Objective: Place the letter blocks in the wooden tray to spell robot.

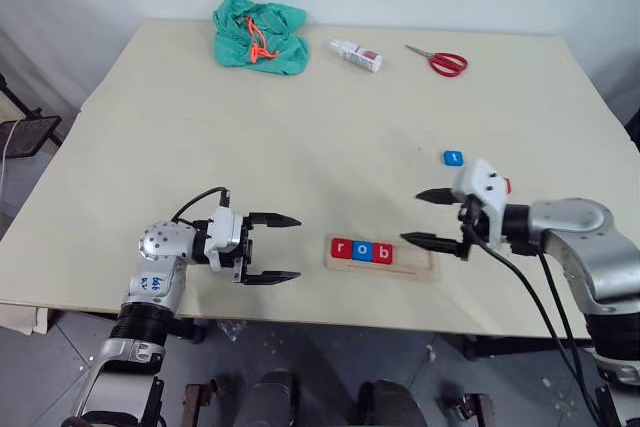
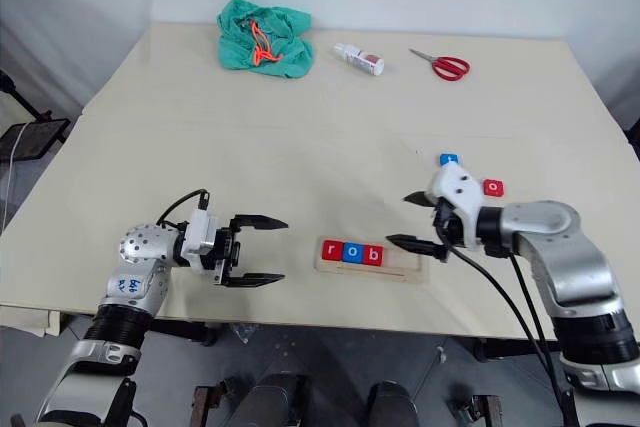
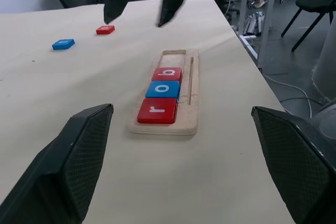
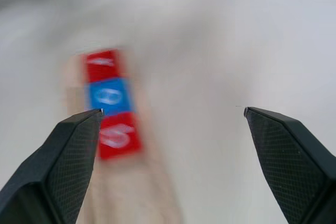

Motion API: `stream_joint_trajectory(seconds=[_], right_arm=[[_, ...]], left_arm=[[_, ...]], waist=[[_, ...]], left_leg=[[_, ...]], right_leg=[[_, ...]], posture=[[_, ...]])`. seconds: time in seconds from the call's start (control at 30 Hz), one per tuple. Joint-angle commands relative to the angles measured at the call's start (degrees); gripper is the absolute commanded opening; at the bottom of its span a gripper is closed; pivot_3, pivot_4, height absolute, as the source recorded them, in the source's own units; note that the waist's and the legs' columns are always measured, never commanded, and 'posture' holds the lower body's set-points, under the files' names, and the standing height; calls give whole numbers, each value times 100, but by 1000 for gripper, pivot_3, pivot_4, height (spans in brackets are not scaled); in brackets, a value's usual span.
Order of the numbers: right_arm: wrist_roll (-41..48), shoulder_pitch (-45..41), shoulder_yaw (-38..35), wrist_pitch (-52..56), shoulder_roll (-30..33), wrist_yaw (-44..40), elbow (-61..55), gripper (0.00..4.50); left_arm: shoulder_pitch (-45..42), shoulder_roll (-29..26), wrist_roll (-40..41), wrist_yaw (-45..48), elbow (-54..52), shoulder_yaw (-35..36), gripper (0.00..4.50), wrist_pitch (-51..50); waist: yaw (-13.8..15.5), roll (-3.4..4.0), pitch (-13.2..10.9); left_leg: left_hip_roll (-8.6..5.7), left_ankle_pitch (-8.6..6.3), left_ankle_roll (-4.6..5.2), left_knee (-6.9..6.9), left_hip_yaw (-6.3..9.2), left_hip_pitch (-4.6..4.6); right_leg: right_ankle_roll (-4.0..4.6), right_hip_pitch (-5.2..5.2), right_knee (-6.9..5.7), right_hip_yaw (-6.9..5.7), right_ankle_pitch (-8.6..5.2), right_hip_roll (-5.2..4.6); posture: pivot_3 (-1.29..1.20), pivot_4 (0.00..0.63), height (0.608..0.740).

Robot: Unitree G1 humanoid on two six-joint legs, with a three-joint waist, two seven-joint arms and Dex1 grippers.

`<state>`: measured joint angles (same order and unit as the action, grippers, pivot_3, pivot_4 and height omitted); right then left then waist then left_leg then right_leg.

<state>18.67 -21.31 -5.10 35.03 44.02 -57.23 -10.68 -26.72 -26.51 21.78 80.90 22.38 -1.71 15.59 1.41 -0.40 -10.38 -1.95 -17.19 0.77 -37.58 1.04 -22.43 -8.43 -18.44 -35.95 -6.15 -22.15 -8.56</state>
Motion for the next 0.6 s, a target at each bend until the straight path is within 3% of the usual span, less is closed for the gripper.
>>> stream_joint_trajectory(seconds=[0.03, 0.33, 0.6], right_arm=[[18, 314, -740, 89, -194, 866, -43, 4477], [-244, 1307, -1875, -181, -751, 2534, -29, 4477], [-242, 1736, -2011, -200, -999, 3088, -236, 4477]], left_arm=[[-162, 68, -25, -2, 125, 0, 4500, 128], [-394, 242, -10, 149, 395, -60, 4500, 146], [-457, 260, -29, 398, 560, -93, 4500, 171]], waist=[[-4, 0, 0], [-3, 1, 1], [-37, 3, 2]], left_leg=[[0, 0, 0, 1, 0, 1], [2, 0, 0, 10, -6, 3], [2, 1, 1, 15, -8, 9]], right_leg=[[0, -1, 0, 0, 0, 0], [0, -4, -2, 1, 0, 1], [0, -3, -3, 5, 0, 1]], posture=[[0, 150, 740], [0, 150, 740], [0, 150, 740]])
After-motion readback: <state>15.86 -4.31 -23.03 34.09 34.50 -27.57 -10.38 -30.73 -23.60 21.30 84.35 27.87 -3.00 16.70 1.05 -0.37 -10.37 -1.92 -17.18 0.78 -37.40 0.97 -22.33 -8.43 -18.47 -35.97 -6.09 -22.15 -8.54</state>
